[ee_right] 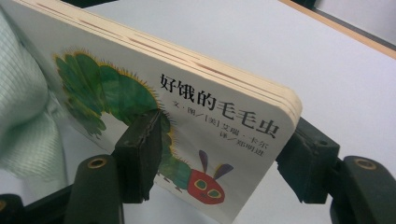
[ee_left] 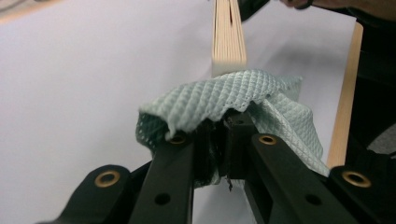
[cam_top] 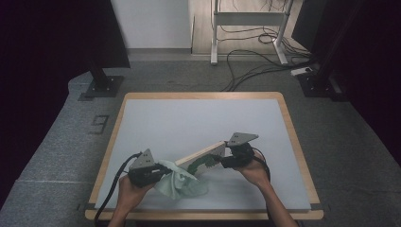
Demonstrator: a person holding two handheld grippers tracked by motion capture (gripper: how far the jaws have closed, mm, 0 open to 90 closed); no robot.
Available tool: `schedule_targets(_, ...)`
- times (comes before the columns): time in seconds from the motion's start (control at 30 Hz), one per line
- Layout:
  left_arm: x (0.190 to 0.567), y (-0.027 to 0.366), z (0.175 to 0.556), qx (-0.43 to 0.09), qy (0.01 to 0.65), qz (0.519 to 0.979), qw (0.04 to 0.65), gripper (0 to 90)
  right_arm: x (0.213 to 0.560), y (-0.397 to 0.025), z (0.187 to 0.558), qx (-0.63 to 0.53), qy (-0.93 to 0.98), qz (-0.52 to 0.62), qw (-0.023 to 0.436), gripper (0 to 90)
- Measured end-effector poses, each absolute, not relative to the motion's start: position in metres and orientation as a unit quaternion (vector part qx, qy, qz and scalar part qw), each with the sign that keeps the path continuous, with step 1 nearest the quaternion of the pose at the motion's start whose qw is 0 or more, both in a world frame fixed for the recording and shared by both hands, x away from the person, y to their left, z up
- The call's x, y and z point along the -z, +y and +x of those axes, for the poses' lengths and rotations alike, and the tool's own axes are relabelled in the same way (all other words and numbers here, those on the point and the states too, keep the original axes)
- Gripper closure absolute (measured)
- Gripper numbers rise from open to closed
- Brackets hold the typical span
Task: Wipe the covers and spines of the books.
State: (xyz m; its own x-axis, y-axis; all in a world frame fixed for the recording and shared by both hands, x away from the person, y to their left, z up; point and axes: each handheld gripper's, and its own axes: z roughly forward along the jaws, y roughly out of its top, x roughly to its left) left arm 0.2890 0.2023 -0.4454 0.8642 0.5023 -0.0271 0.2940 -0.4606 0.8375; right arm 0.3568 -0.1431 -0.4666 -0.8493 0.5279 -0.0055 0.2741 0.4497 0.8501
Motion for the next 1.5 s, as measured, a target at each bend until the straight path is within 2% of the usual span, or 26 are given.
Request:
schedule_targets(0.17,0.434,0.203,0.29,-0.12,0.232,0.843,0.47,83.1,0.467,-0.143,0.357,-0.468,0.84,0.239,0.136,35.1)
schedule_targets(0.4,0.443,0.204,0.291,-0.112,0.241,0.84,0.473,83.2,0.467,-0.143,0.356,-0.468,0.84,0.239,0.136,35.1)
schedule_targets(0.63,0.471,0.202,0.296,-0.096,0.255,0.846,0.459,83.4,0.467,-0.143,0.356,-0.47,0.838,0.24,0.137,35.1)
schedule_targets(0.8,0.495,0.194,0.298,-0.093,0.262,0.863,0.422,83.5,0.468,-0.143,0.356,-0.47,0.838,0.24,0.137,35.1)
schedule_targets(1.03,0.524,0.194,0.297,-0.069,0.279,0.862,0.417,83.7,0.468,-0.144,0.356,-0.472,0.838,0.238,0.136,35.1)
schedule_targets(1.27,0.515,0.195,0.294,-0.076,0.278,0.858,0.424,83.6,0.469,-0.144,0.355,-0.473,0.837,0.239,0.137,35.1)
schedule_targets(1.5,0.471,0.201,0.291,-0.097,0.258,0.842,0.464,83.4,0.468,-0.144,0.355,-0.473,0.837,0.24,0.137,35.0)
